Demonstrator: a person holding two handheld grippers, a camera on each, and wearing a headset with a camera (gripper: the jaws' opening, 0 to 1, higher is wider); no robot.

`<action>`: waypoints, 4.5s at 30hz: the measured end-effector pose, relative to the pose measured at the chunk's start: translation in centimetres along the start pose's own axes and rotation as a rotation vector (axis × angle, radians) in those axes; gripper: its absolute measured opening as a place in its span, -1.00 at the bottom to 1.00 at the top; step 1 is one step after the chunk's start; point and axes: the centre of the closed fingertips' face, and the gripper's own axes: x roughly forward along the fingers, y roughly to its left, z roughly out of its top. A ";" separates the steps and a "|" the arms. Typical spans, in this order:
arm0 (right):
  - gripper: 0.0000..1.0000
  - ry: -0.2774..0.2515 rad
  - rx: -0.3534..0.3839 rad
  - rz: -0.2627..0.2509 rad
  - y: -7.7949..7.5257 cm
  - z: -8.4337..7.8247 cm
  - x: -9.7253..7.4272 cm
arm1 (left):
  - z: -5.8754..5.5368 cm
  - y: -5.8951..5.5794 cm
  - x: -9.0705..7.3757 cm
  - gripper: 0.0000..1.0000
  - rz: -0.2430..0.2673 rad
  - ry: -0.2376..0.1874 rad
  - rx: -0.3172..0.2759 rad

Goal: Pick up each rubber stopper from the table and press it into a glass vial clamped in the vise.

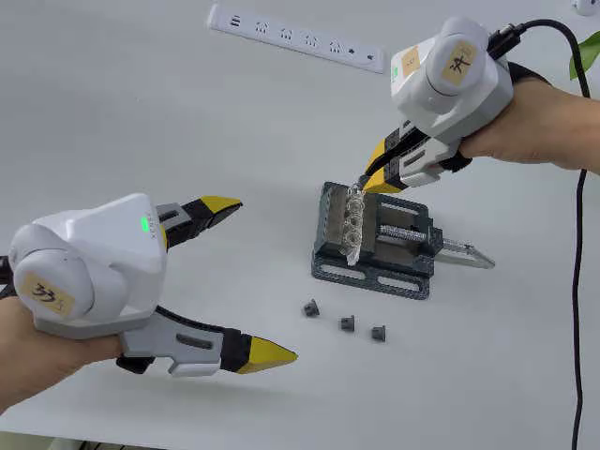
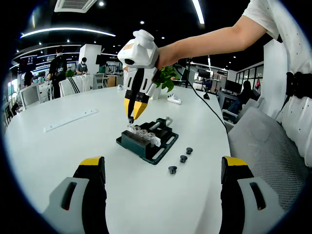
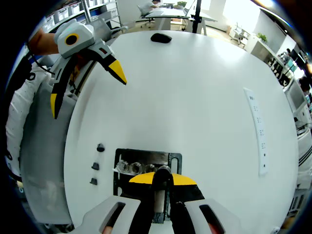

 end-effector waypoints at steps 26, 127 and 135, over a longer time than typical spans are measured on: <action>-0.88 0.015 0.004 0.010 -0.2 -0.3 0.9 | -0.3 0.2 0.1 0.98 0.000 -0.007 -0.014; -1.00 0.071 -0.016 0.009 -0.4 0.0 0.7 | 0.0 0.3 0.2 0.96 -0.005 -0.030 -0.033; -1.00 0.092 -0.045 0.010 -0.6 -0.1 0.8 | 0.2 0.5 0.3 0.95 -0.005 -0.038 -0.036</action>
